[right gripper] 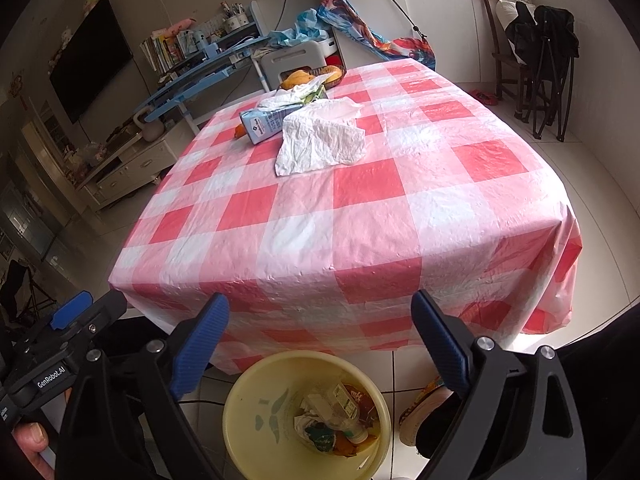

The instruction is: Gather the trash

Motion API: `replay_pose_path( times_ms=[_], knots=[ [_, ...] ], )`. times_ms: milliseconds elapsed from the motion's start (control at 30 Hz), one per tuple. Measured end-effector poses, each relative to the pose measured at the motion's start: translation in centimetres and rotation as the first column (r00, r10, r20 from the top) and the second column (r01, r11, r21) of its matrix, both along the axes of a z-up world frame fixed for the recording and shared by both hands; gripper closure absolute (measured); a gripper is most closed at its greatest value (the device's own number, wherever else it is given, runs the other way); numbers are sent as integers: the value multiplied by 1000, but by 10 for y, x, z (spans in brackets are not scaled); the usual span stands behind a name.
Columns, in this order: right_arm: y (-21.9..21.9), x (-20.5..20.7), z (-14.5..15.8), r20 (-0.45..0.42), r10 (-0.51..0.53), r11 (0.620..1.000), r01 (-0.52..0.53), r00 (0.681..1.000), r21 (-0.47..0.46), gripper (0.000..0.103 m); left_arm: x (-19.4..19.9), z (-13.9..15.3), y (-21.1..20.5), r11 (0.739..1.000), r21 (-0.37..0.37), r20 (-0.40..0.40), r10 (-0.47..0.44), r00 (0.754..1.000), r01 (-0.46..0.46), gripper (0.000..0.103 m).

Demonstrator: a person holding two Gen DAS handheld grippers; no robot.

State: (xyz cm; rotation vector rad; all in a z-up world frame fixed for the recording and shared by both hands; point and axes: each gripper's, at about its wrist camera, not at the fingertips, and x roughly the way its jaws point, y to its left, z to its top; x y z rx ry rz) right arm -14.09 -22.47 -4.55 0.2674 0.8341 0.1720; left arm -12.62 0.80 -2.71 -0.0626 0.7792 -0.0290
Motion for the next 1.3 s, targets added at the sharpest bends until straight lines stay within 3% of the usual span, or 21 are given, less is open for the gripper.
replay_pose_path(
  times_ms=[1300],
  knots=[
    [4,-1,0,1,7,1000,-7,1000,-19,14,0,4,-2,1000,14,23,-10,1000,10,9]
  ],
)
